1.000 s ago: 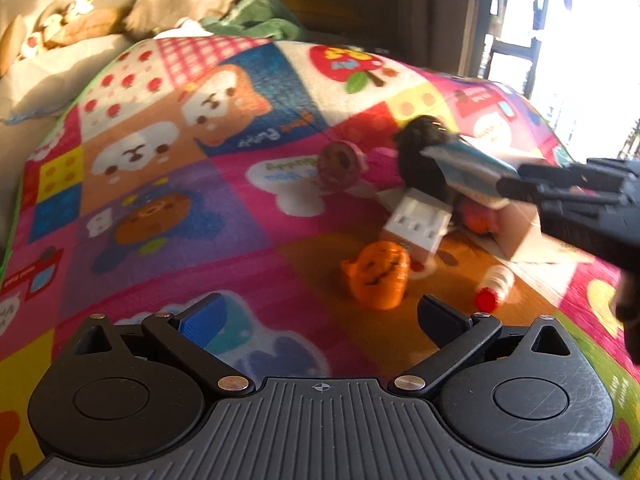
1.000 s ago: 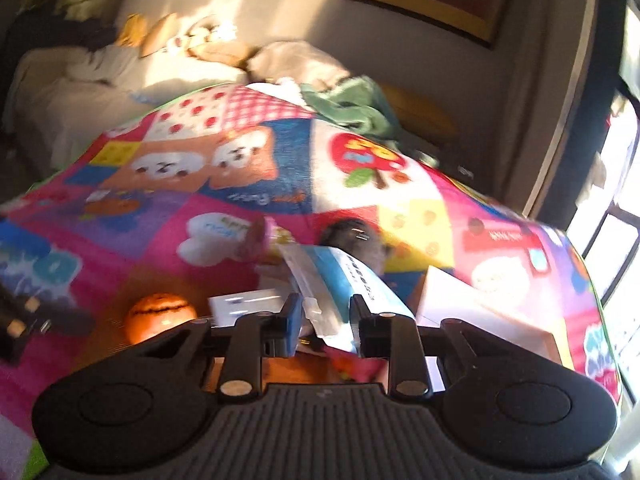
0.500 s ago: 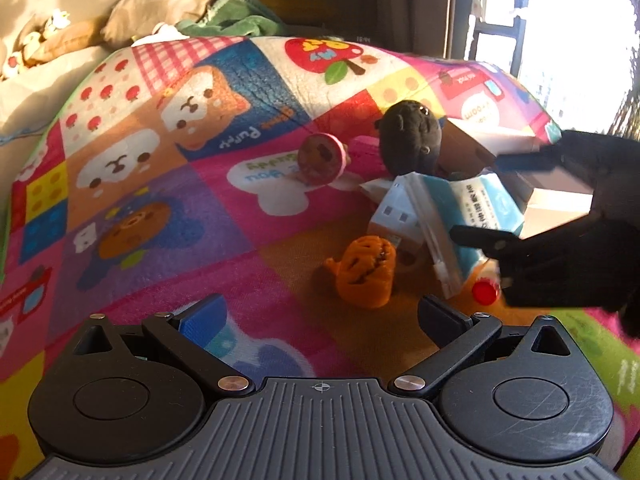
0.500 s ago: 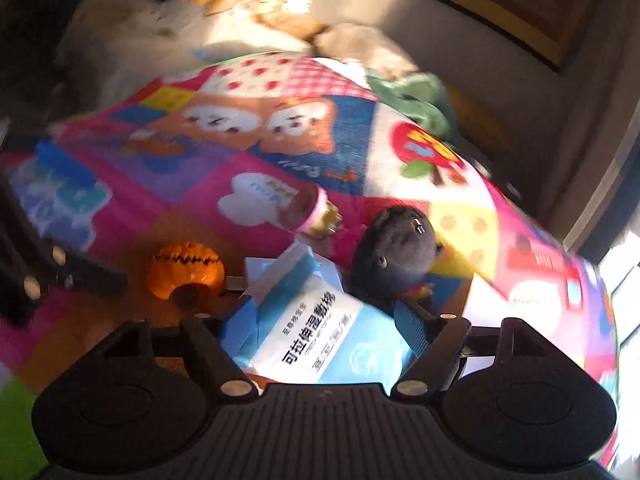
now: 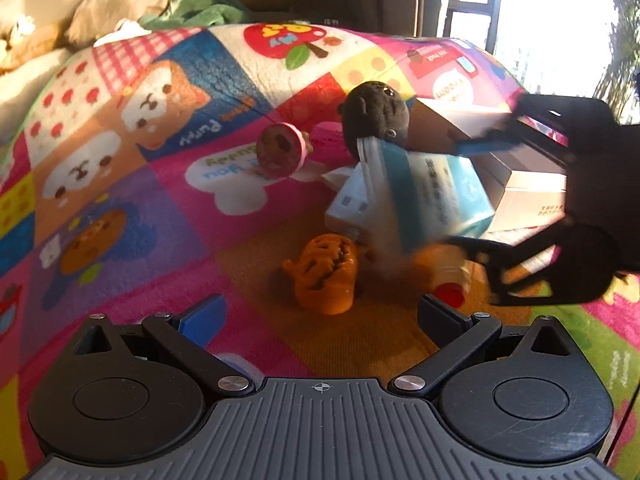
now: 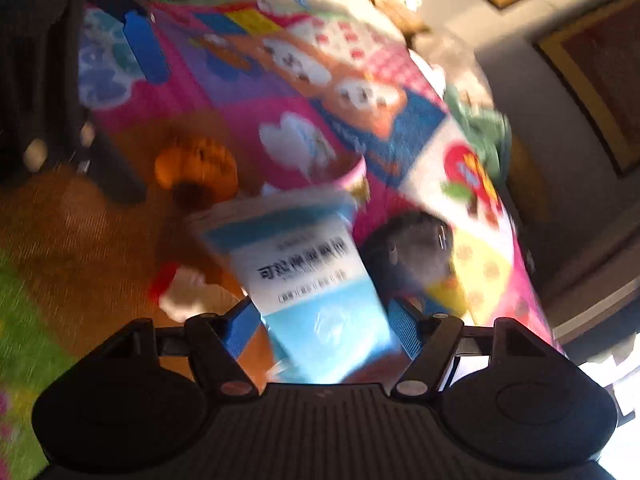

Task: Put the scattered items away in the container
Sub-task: 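Grasp the blue wet-wipes pack with the right gripper and lift it, then lower the blue pack onto the mat in front of the box, open right gripper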

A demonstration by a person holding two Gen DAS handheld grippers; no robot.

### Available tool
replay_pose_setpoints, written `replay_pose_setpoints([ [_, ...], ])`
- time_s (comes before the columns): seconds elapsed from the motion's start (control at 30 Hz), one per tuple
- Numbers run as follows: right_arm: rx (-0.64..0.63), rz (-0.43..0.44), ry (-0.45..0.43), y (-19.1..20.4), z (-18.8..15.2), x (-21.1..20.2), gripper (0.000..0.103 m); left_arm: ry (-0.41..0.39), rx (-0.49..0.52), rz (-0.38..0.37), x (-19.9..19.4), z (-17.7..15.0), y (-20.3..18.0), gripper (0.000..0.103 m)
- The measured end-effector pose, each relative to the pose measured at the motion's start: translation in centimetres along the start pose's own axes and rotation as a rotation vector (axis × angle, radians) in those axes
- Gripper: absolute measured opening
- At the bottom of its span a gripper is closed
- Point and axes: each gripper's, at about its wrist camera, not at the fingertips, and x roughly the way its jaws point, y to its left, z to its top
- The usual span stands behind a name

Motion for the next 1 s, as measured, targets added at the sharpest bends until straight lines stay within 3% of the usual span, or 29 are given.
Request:
replay_pose_setpoints([
  [0.03, -0.009, 0.006, -0.013, 0.0, 0.2, 0.6, 0.070, 0.005, 0.001, 0.011, -0.1, 0.0, 0.1, 0.103],
  [0.1, -0.013, 0.036, 0.004, 0.2, 0.7, 1.4, 0.058, 0.013, 0.003, 0.038, -0.4, 0.1, 0.4, 0.103],
  [0.2, 0.039, 0.036, 0.003, 0.2, 1.0, 0.7, 0.055, 0.018, 0.002, 0.068, -0.8, 0.2, 0.8, 0.103],
  [0.33, 0.263, 0.007, -0.019, -2.1, 0.6, -3.2, 0.053, 0.012, 0.002, 0.069, -1.5, 0.1, 0.8, 0.103],
  [0.4, 0.410, 0.037, -0.017, -3.4, -0.4, -6.2, 0.053, 0.002, 0.006, 0.047, -1.7, 0.1, 0.4, 0.103],
  [0.57, 0.823, 0.192, 0.100, -4.5, -5.7, -10.9, 0.053, -0.042, 0.039, -0.070, -2.1, -0.5, -1.9, 0.103],
  [0.7, 1.012, 0.166, 0.149, -2.5, -10.0, -12.6, 0.054, -0.051, 0.094, -0.118, -1.8, -1.1, -4.8, 0.103],
  [0.8, 1.085, 0.105, 0.094, -1.4, -11.6, -13.9, 0.065, -0.048, 0.132, -0.127, -1.5, -1.3, -6.3, 0.103],
  [0.87, 1.136, 0.051, 0.028, -1.1, -12.5, -15.2, 0.090, -0.060, 0.137, -0.110, -1.5, -1.3, -6.5, 0.103],
  [1.0, 1.244, -0.027, -0.051, -1.3, -14.4, -16.0, 0.100, -0.025, 0.079, -0.146, -0.6, -0.7, -5.0, 0.103],
])
